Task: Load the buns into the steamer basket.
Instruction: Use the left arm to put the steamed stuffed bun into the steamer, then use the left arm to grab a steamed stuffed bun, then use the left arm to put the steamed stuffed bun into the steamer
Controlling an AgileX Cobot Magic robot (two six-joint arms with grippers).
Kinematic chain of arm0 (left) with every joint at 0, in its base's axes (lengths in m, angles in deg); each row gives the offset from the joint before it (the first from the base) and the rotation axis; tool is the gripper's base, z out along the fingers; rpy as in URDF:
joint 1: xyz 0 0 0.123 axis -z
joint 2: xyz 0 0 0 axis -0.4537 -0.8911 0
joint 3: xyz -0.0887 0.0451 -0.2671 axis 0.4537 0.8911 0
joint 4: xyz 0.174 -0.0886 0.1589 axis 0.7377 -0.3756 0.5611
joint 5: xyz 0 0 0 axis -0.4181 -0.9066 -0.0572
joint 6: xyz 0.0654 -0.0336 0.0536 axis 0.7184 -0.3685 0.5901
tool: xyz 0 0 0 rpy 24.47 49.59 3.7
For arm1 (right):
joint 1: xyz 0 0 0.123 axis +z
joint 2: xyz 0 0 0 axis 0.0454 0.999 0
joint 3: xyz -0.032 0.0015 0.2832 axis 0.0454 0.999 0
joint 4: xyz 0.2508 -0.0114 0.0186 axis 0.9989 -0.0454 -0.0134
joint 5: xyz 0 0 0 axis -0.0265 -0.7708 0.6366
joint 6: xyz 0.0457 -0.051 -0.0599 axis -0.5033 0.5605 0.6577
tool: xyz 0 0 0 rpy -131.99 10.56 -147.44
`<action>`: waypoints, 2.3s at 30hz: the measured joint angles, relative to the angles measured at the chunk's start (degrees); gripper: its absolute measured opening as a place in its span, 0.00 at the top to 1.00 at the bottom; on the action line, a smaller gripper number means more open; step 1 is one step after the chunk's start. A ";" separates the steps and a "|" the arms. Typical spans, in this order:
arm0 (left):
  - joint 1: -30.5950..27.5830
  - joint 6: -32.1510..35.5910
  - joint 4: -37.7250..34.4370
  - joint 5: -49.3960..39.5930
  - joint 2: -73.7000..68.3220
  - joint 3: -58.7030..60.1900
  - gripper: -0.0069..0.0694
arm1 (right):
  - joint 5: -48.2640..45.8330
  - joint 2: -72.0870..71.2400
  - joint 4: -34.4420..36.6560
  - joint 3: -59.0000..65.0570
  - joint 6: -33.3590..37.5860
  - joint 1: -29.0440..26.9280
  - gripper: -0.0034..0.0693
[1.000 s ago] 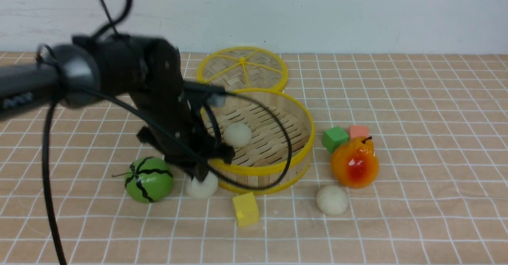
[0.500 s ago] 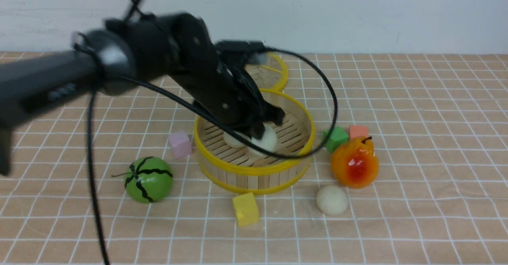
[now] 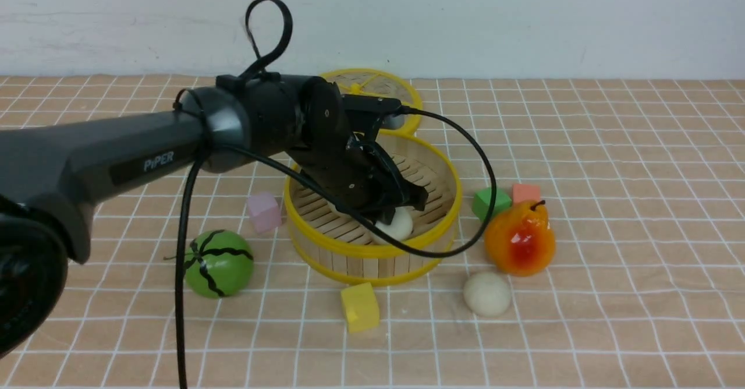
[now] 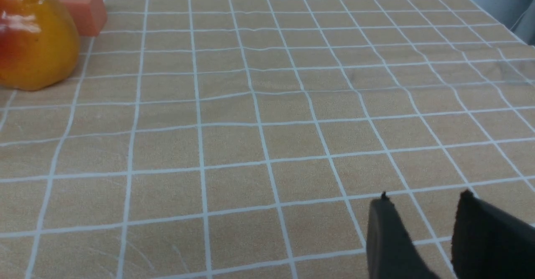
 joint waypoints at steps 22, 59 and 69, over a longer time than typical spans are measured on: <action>14.13 6.02 2.08 -6.20 5.90 -2.24 0.43 | 0.00 0.00 0.00 0.00 0.00 0.00 0.62; 16.60 -1.23 8.20 -1.92 -6.13 -6.69 0.93 | 0.00 0.00 0.00 0.00 0.00 0.00 0.62; 7.59 -1.96 9.42 -13.74 -0.42 -21.98 0.93 | 0.00 0.00 0.00 0.00 0.00 0.00 0.62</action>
